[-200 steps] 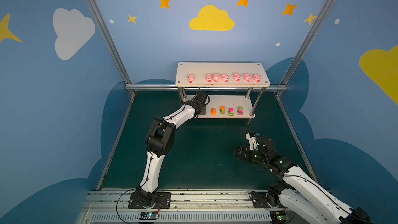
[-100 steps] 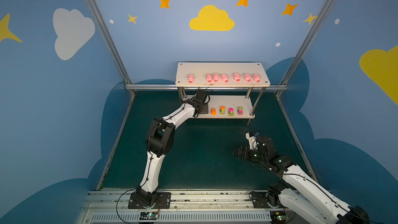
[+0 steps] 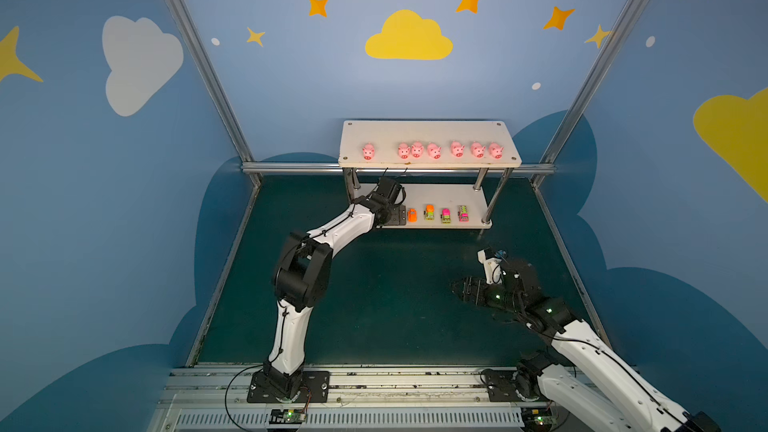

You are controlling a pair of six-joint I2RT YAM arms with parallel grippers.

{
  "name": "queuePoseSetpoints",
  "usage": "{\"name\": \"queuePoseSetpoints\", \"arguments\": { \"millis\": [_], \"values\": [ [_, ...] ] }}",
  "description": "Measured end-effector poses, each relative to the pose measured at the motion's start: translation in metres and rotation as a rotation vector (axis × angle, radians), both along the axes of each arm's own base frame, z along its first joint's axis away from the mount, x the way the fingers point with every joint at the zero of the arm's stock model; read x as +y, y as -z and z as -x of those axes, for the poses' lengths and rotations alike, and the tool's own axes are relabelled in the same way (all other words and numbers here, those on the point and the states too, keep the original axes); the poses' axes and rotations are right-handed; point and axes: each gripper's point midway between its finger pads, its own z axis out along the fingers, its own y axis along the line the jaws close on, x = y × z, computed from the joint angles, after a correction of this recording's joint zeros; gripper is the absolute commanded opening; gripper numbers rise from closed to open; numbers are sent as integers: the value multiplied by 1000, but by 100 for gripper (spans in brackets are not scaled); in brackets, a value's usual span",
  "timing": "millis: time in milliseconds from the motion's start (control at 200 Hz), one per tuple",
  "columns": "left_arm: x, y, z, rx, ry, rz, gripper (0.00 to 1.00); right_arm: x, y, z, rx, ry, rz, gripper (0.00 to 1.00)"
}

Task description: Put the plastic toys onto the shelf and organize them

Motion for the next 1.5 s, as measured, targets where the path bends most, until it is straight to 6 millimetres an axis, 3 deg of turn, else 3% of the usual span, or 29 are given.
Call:
{"name": "queuePoseSetpoints", "arguments": {
  "millis": [200, 375, 561, 801, 991, 1227, 1372, 1502],
  "values": [
    [5, -15, 17, -29, 11, 24, 100, -9, -8, 3, -11, 10, 46, 84],
    [14, -18, 43, -30, 20, 46, 100, -18, -34, -2, -73, 31, 74, 84],
    [30, -21, 83, -43, 26, 61, 100, -25, -55, -9, -127, 48, 110, 84],
    [59, -39, 130, -133, 24, 2, 100, -34, -62, -23, -161, 83, 179, 87],
    [96, -45, 149, -213, -46, -78, 100, -42, -56, -41, -160, 148, 231, 90],
    [165, -34, 180, -320, -205, -204, 100, -50, -27, -67, -115, 194, 351, 91],
    [195, -30, 188, -413, -276, -236, 100, -53, -28, -82, -231, 207, 376, 92],
    [215, -24, 192, -495, -324, -225, 100, -64, -15, -86, -345, 238, 424, 92]
  ]
}}
